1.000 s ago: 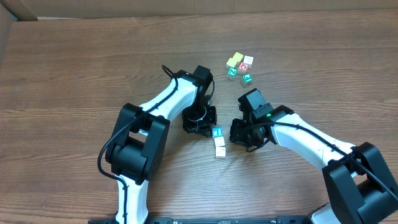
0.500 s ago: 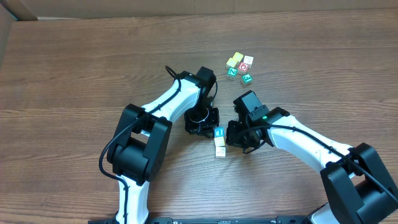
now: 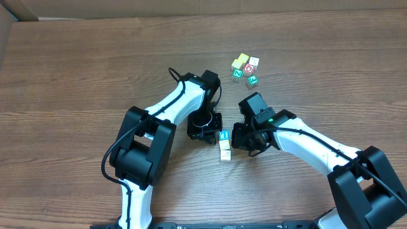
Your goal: Flip 3 blocks
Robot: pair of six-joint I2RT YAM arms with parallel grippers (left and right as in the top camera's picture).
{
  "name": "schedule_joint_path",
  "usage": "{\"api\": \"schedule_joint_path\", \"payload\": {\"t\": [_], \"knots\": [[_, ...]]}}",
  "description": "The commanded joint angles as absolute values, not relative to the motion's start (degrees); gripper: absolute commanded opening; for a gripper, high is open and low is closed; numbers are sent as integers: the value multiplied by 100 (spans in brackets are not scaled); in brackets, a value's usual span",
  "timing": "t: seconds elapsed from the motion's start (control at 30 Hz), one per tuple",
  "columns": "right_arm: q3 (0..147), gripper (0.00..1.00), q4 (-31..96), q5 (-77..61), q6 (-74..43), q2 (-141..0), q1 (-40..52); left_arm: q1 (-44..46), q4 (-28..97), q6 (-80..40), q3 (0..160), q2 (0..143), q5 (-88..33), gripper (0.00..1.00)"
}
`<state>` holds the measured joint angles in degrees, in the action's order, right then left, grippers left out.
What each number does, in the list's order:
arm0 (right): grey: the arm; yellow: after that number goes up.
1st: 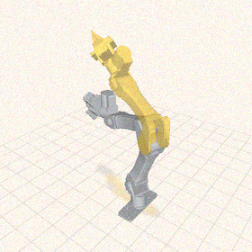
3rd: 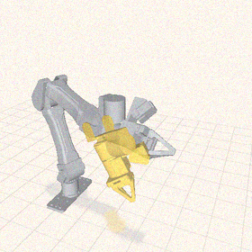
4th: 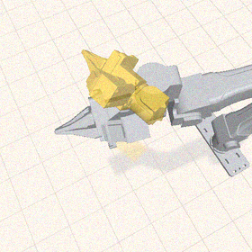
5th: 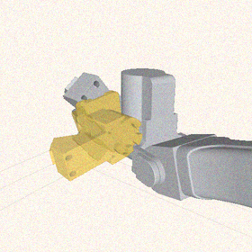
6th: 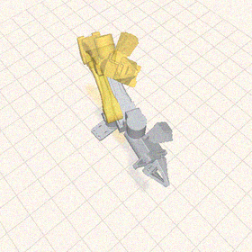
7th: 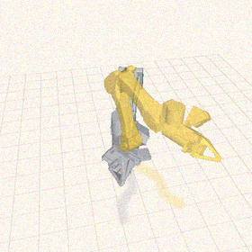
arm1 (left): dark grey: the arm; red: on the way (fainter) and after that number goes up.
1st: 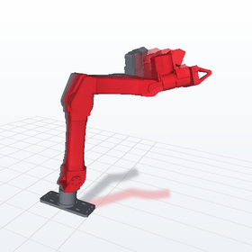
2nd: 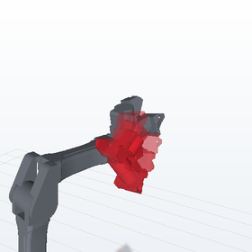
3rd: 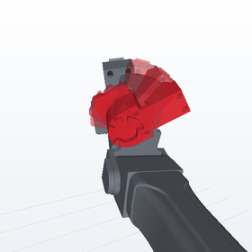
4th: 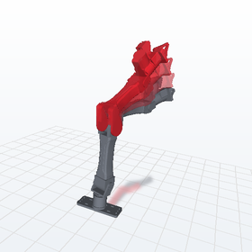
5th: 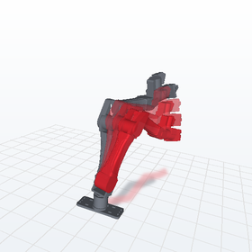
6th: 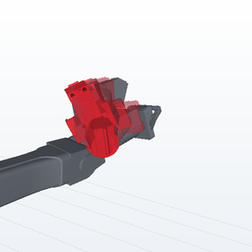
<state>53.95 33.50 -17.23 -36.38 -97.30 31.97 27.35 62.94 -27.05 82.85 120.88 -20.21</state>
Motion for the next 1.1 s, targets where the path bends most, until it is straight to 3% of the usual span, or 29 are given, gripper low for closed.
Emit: {"api": "schedule_joint_path", "payload": {"t": [0.0,1.07], "knots": [[5470,4,3323,-1653,-3616,-9780,3214,2777,6226,-2703,8259,12064,-2156,4],[5470,4,3326,-1656,-3616,-9780,3214,2777,6139,-2751,8261,12064,-2408,4]]}}
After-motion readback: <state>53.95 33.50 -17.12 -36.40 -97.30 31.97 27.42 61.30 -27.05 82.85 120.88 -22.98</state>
